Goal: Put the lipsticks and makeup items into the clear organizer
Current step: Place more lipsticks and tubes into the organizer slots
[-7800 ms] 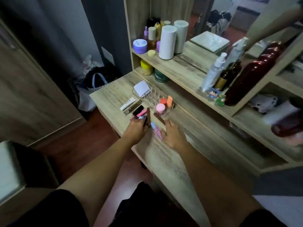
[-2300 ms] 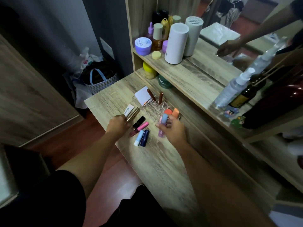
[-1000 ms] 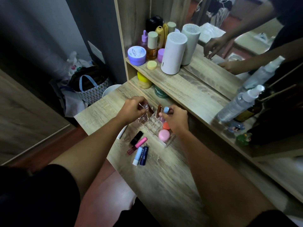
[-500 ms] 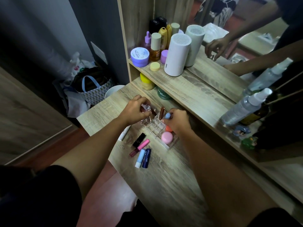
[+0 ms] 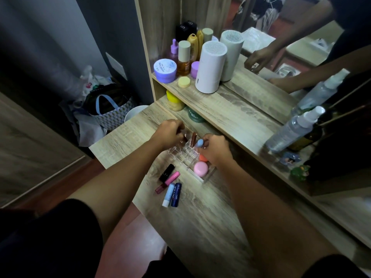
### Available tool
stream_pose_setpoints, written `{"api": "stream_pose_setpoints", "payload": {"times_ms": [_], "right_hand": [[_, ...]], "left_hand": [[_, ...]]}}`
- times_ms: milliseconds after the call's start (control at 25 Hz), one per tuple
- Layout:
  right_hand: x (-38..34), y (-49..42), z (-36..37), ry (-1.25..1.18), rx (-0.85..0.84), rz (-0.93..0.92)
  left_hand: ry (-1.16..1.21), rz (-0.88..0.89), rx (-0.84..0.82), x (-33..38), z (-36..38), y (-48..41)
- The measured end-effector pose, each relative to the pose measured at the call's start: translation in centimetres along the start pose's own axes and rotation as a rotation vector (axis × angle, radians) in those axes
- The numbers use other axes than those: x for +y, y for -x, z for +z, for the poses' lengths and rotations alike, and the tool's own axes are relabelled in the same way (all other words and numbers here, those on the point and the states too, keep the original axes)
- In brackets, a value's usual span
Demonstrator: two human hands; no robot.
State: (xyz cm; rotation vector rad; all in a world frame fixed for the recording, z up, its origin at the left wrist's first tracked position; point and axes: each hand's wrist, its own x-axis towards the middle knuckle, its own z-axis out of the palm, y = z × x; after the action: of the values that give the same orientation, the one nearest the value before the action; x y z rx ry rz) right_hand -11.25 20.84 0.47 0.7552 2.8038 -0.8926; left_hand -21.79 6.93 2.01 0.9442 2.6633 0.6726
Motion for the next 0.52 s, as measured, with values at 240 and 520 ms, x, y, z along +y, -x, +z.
{"api": "stream_pose_setpoints", "payload": {"times_ms": [240,520], "right_hand": [[0.1,-0.2,-0.2,0.001,-0.022,0.007],[0.4,-0.2,-0.6,-0.095,-0.038,-0.024]], "left_hand": [[0.048,0.024,0.077,0.9,-1.2,-0.8],[0.721,-0.409,0.258,-2.0,-3.9,-0.7]]}}
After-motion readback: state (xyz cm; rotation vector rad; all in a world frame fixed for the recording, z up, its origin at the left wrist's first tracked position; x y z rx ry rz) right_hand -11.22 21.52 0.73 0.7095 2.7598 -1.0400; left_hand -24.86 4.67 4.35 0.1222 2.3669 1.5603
